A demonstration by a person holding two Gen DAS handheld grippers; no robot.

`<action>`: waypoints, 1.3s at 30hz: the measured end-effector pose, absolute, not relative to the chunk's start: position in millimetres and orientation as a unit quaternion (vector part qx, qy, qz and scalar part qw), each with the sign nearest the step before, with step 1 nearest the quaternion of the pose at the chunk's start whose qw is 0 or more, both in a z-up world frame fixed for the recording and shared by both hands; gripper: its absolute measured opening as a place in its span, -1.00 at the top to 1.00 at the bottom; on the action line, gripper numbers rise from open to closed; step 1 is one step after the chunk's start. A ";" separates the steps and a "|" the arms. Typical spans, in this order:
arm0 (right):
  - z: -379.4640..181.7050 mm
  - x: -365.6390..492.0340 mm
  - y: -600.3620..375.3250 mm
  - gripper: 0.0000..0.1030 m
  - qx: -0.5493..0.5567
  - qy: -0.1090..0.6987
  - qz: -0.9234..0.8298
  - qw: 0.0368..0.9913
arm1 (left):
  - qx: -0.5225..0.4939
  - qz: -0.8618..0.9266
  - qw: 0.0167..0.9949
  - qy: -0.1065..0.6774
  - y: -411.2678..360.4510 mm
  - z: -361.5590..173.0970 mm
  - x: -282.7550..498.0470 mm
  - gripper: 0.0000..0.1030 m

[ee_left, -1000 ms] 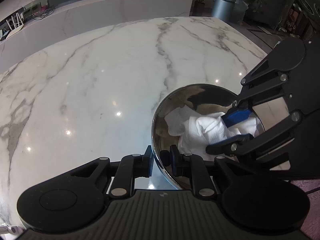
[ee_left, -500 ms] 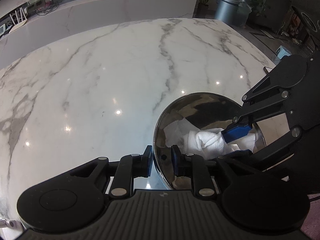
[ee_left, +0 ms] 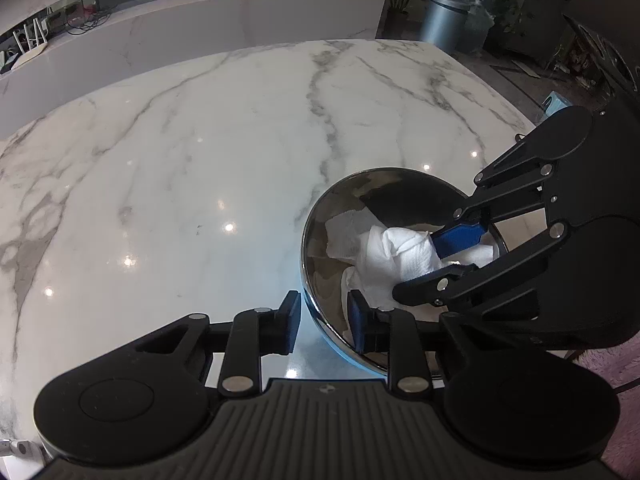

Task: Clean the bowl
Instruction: 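Rub the white cloth around the bowl wall with the right gripper while the left gripper holds the rim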

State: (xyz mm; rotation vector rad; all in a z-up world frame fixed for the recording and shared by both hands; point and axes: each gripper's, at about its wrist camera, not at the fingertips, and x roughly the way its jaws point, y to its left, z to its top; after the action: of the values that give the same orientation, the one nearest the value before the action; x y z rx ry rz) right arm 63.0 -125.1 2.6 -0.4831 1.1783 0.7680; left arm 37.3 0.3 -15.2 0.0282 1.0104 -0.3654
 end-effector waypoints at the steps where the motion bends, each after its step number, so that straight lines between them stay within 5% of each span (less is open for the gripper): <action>1: 3.0 61.8 -124.7 0.56 -0.221 0.538 0.352 0.733 | 0.013 -0.173 0.860 0.480 0.7 -15.3 37.8 0.67; 6: 5.0 55.9 -122.1 0.55 -0.224 0.546 0.366 0.719 | 0.015 -0.166 0.862 0.479 0.7 -17.1 39.4 0.79; 39: -0.3 59.4 -112.6 0.55 -0.276 0.518 0.368 0.721 | 0.022 -0.169 0.861 0.479 -0.9 -22.0 42.0 0.78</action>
State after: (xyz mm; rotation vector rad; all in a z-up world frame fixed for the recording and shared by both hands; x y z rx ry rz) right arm 59.4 -112.6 -0.3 -0.6104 1.1450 0.8135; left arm 42.0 -0.9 -22.0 0.0462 1.0052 -0.3544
